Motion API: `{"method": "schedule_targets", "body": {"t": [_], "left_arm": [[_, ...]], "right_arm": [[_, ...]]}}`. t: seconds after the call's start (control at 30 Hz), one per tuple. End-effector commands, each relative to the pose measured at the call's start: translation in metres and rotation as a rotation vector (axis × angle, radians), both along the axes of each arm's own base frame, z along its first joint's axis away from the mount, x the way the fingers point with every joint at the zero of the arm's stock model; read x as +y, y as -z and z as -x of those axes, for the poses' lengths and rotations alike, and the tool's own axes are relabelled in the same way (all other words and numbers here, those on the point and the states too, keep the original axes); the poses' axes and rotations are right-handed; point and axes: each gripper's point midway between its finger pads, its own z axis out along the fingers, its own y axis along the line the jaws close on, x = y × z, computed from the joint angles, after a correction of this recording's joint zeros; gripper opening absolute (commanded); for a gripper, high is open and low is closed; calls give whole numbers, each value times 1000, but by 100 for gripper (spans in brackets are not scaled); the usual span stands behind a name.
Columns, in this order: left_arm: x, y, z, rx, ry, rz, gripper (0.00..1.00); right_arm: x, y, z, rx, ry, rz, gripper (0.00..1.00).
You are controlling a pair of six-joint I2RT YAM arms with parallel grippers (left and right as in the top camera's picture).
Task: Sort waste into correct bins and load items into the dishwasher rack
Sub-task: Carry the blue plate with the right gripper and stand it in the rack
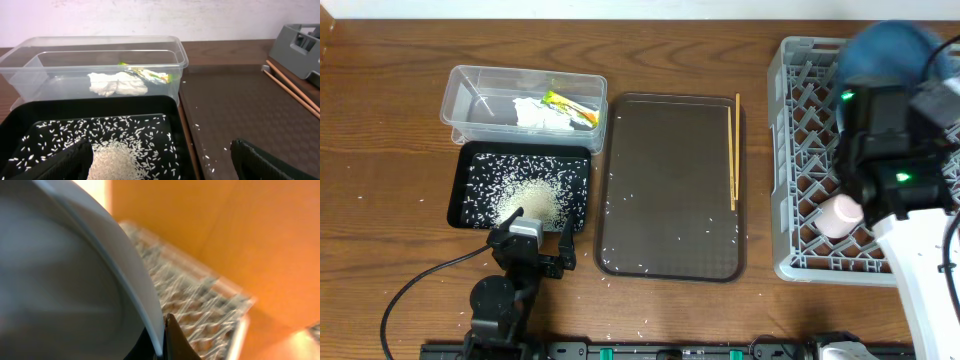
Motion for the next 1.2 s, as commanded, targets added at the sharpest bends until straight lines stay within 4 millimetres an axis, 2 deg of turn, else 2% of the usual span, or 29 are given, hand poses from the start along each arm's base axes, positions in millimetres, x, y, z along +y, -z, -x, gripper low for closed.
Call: {"method": "schedule_targets", "body": {"t": [0.0, 0.1, 0.27, 0.63, 0.87, 0.97, 1.03, 1.1, 1.17], "left_arm": [[3, 12, -1, 24, -14, -9, 90], [3, 12, -1, 24, -14, -9, 91], [3, 12, -1, 24, -14, -9, 90], [3, 12, -1, 24, -14, -9, 91], [3, 12, -1, 24, -13, -9, 91], [3, 12, -1, 24, -14, -9, 91], [3, 12, -1, 24, -14, -9, 90], [3, 12, -1, 24, -14, -9, 90], [3, 12, -1, 24, -13, -9, 91]], "right_arm": [[-39, -24, 22, 172, 164, 202, 1], [-58, -24, 18, 238, 201, 232, 1], [-78, -10, 0, 372, 237, 279, 1], [-88, 43, -46, 659, 248, 367, 1], [-88, 70, -63, 769, 225, 391, 2], [-83, 87, -73, 806, 179, 391, 16], [-75, 97, -82, 821, 131, 392, 34], [-63, 100, -90, 785, 86, 386, 60], [-49, 97, -98, 756, 31, 389, 75]]}}
